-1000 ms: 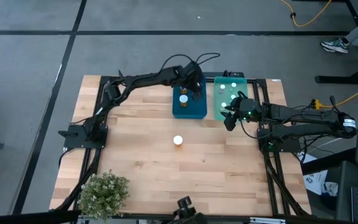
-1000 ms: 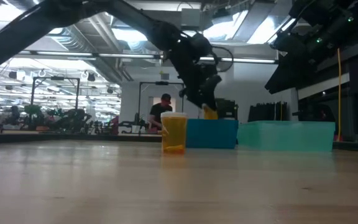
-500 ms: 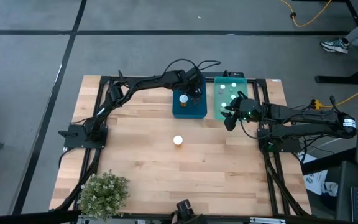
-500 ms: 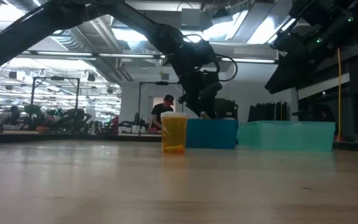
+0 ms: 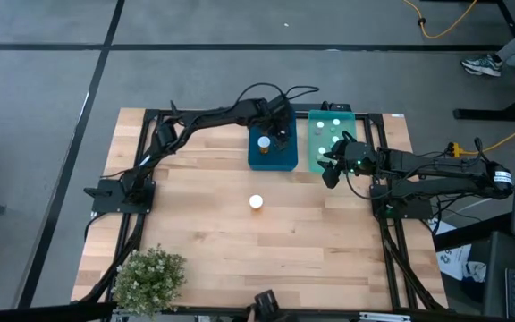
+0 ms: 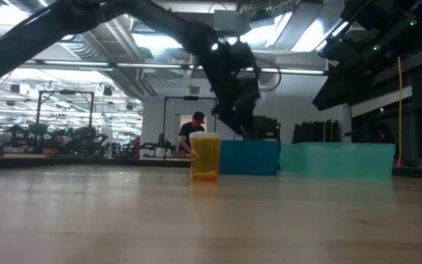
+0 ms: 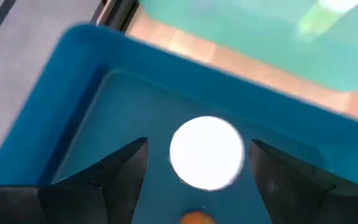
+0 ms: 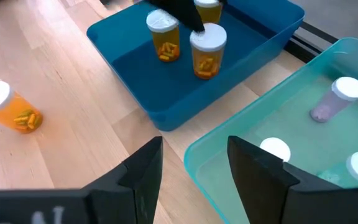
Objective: Pick and place medicine bottles into bin by pill shape (circle, oval)
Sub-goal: Put the orange pill bottle into the blue bin, then return to Home Position
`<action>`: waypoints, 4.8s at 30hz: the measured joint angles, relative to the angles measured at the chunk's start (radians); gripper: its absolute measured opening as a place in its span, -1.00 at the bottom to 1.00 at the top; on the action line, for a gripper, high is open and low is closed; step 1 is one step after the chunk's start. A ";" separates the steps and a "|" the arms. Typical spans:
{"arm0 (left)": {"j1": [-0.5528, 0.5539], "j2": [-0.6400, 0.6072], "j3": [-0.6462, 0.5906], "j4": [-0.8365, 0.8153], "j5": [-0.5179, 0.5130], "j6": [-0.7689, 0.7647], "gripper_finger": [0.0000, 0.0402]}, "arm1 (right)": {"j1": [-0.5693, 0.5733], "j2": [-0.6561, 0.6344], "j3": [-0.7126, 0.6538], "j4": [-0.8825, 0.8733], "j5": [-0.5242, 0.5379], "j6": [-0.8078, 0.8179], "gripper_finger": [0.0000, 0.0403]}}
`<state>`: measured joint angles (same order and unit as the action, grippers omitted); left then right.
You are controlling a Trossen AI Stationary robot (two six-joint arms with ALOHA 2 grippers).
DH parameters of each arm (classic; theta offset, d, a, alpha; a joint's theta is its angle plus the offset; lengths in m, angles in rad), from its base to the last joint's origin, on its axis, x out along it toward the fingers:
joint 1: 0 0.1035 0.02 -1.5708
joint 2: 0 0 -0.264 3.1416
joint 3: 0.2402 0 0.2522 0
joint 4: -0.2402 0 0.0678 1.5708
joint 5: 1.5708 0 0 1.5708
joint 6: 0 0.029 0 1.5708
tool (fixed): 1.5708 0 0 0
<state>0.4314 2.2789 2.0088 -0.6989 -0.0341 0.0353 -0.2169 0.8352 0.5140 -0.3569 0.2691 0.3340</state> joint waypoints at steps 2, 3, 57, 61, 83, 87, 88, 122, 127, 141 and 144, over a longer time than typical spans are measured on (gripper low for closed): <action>-0.012 -0.005 0.063 -0.071 0.000 0.000 0.35 | 0.000 0.000 0.000 0.000 0.000 0.000 -0.09; -0.021 -0.007 0.102 -0.126 0.000 0.000 0.35 | 0.000 0.000 0.000 0.000 0.000 0.000 -0.09; -0.492 -0.406 -0.828 0.374 -0.027 -0.101 0.31 | 0.052 0.000 0.000 -0.019 0.031 0.056 -0.09; -0.490 -0.400 -0.828 0.377 -0.047 -0.096 0.30 | 0.052 0.000 0.000 -0.020 0.052 0.054 -0.09; -0.257 -0.398 -0.473 0.338 -0.134 0.080 -0.13 | 0.052 -0.001 0.000 -0.008 0.054 0.050 -0.09; -0.175 -0.326 -0.430 0.317 -0.064 0.072 -0.13 | 0.052 -0.001 0.000 -0.006 0.054 0.045 -0.09; -0.163 -0.303 -0.418 0.314 -0.052 0.072 -0.13 | 0.052 -0.001 0.000 -0.006 0.054 0.035 -0.09; -0.127 -0.155 -0.350 0.200 -0.018 0.071 0.32 | 0.052 -0.001 0.000 -0.013 0.052 0.024 -0.09; -0.143 -0.169 -0.188 -0.010 -0.026 0.049 0.32 | 0.052 -0.001 0.000 -0.013 0.052 -0.002 -0.09; -0.281 -0.275 0.227 -0.697 -0.295 -0.093 0.31 | 0.052 0.000 0.000 -0.003 0.049 0.002 -0.09; -0.327 -0.323 0.225 -0.882 -0.500 -0.228 0.31 | 0.052 0.000 0.000 -0.001 0.032 0.002 -0.09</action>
<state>0.1040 1.9563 2.2338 -1.5812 -0.5342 -0.1930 -0.1650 0.8352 0.5144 -0.3575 0.3009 0.3358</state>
